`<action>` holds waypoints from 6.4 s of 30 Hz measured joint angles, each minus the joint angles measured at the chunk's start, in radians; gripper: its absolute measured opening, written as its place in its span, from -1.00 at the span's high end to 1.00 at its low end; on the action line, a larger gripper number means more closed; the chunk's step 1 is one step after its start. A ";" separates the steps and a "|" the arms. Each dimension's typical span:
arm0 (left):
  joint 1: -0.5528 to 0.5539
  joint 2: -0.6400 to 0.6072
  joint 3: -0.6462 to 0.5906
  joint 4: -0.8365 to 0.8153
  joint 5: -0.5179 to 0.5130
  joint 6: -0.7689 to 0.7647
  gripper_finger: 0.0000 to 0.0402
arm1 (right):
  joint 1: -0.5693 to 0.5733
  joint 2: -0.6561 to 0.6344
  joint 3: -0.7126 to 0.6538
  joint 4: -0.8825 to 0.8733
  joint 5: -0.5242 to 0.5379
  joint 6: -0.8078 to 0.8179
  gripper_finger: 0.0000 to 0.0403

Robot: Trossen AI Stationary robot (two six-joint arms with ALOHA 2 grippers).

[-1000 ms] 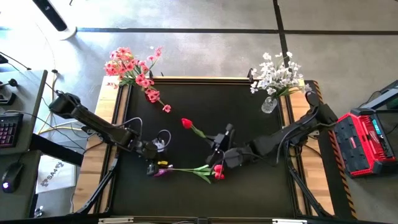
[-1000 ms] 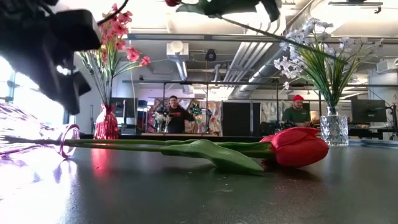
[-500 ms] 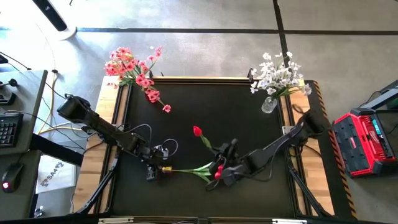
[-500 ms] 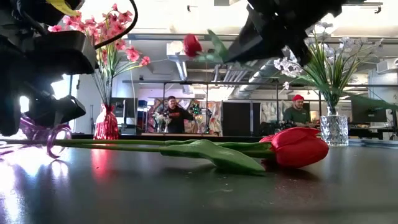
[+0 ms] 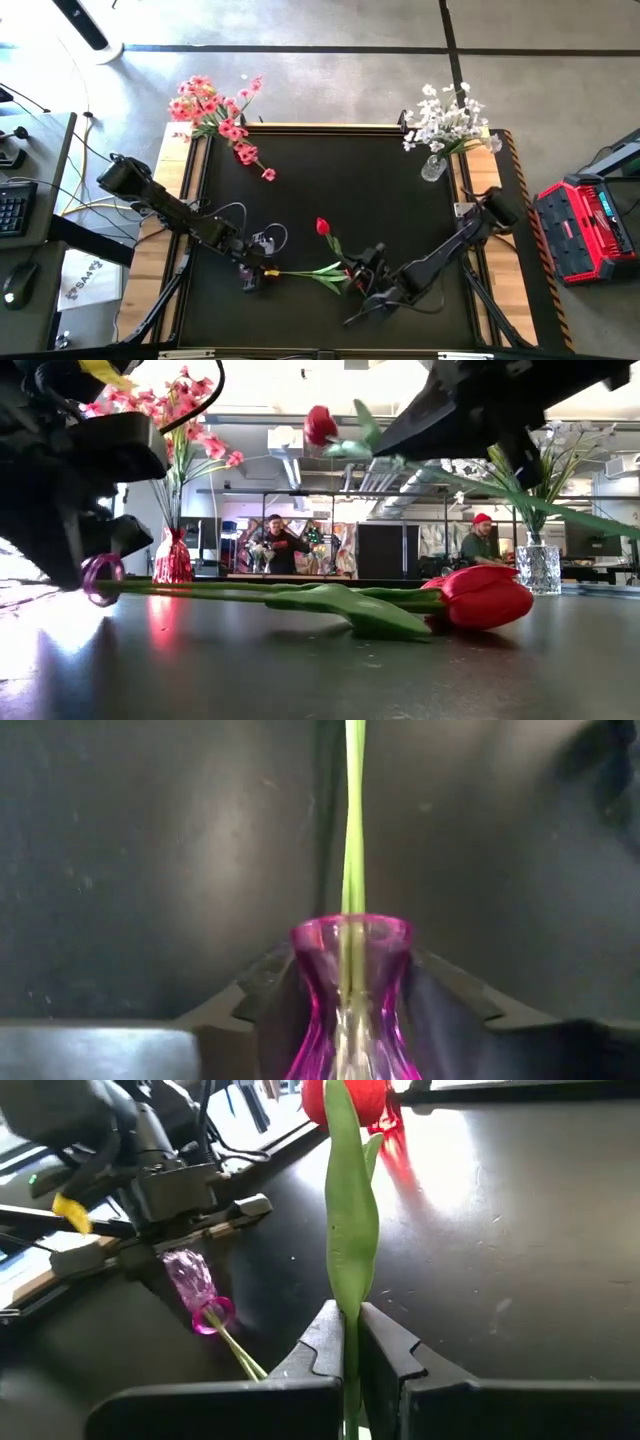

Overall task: Sort flowers into vase by color
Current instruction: Put the red flower into the violet vase

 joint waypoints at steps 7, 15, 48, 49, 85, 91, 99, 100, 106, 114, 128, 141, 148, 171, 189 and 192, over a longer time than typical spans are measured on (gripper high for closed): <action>0.000 0.001 -0.001 0.076 -0.010 -0.004 0.42 | 0.048 0.001 0.000 0.002 0.108 -0.001 1.00; -0.011 -0.056 -0.008 0.114 -0.161 0.075 0.43 | 0.051 0.001 0.000 -0.002 0.171 -0.009 1.00; -0.519 -0.244 -0.424 0.822 -1.151 0.174 0.48 | 0.080 -0.094 0.249 0.407 0.401 -1.082 1.00; -0.533 -0.244 -0.424 0.834 -1.180 0.188 0.48 | 0.080 -0.094 0.260 0.405 0.373 -1.081 1.00; -0.233 -0.162 -0.174 0.924 -0.987 0.490 0.47 | -0.397 0.278 0.490 1.542 -1.222 -1.456 1.00; -0.292 -0.179 -0.130 0.931 -0.980 0.596 0.47 | -0.385 0.279 0.494 1.499 -1.189 -1.505 1.00; -0.357 -0.190 -0.090 0.920 -1.046 0.686 0.47 | -0.372 0.272 0.494 1.502 -1.081 -1.440 1.00; -0.357 -0.191 -0.085 0.920 -1.055 0.697 0.47 | -0.372 0.272 0.494 1.491 -1.070 -1.420 1.00; -0.355 -0.193 -0.079 0.931 -1.067 0.713 0.47 | -0.360 0.270 0.494 1.462 -0.950 -1.368 1.00; -0.354 -0.195 -0.078 0.950 -1.074 0.719 0.47 | -0.333 0.271 0.494 1.568 -0.849 -1.484 1.00; -0.352 -0.195 -0.077 0.950 -1.074 0.716 0.47 | -0.320 0.272 0.493 1.586 -0.847 -1.463 1.00; -0.352 -0.195 -0.077 0.950 -1.078 0.715 0.47 | -0.304 0.272 0.493 1.581 -0.809 -1.478 1.00; -0.352 -0.195 -0.077 0.949 -1.112 0.716 0.47 | -0.286 0.273 0.493 1.581 -0.798 -1.478 1.00; -0.352 -0.195 -0.077 0.962 -1.090 0.707 0.47 | -0.301 0.273 0.492 1.353 -0.605 -1.485 0.78; -0.355 -0.195 -0.161 1.047 -1.120 0.549 0.47 | -0.078 0.273 0.492 1.010 0.110 -1.560 -0.38; -0.355 -0.195 -0.191 1.069 -1.116 0.517 0.47 | -0.070 0.273 0.492 0.975 0.136 -1.542 -0.39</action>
